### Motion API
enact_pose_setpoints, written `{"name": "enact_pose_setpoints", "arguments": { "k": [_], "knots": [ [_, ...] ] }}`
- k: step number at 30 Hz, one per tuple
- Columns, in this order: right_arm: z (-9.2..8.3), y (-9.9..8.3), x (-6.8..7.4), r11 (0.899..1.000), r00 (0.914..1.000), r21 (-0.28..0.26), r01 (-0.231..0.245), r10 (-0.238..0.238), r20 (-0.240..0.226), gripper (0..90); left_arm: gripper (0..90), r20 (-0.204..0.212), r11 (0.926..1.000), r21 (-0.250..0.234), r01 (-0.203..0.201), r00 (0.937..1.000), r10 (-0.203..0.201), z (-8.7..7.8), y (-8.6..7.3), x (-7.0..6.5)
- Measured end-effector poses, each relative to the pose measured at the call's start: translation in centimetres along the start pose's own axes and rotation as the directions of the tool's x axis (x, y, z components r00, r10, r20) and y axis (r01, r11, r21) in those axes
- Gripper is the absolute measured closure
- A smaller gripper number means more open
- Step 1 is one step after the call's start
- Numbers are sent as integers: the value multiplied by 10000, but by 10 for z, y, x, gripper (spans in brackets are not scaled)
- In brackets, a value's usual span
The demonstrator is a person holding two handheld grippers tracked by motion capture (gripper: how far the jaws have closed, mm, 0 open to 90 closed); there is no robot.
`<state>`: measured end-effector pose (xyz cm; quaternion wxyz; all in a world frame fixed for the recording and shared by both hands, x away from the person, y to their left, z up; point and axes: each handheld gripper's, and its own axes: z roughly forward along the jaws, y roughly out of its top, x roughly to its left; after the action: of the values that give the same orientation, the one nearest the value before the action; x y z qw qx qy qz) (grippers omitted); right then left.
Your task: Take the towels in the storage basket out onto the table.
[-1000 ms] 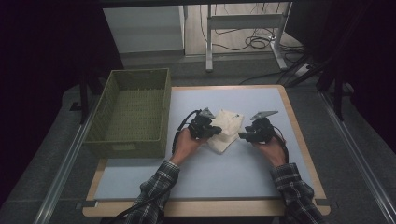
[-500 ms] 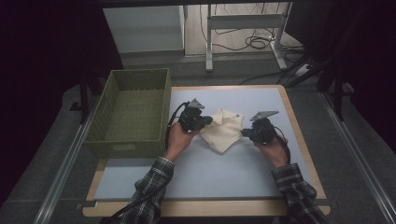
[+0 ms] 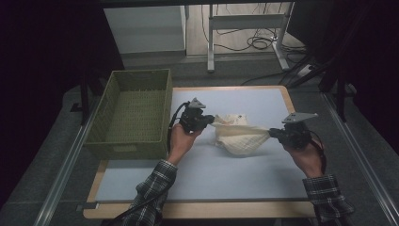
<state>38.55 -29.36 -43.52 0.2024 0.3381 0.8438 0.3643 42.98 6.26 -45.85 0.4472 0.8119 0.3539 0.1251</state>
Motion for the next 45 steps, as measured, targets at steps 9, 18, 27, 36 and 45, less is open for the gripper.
{"name": "enact_pose_setpoints", "arguments": {
  "k": [9,18,27,36,45],
  "knots": [
    [-9,-23,44,9982,9905,130,589,-568,-1249,843,850,-803,9992,390,96,9968,-64,-16,-24,-14],
    [-3,-40,55,9981,9843,359,507,-439,-1708,720,847,-1293,9957,929,51,9916,70,-13,-62,-22],
    [40,-23,17,9988,9911,334,-349,389,-1273,671,847,-1388,9940,1032,357,9901,-212,-3,-69,-16],
    [110,-11,10,9963,9871,671,-543,637,-1471,583,849,-1566,9910,1078,790,9857,-615,9,-73,-9],
    [103,-6,9,9978,9906,241,-618,643,-1207,857,856,-1727,9908,1016,900,9824,-715,20,-76,-5]
  ]
}}
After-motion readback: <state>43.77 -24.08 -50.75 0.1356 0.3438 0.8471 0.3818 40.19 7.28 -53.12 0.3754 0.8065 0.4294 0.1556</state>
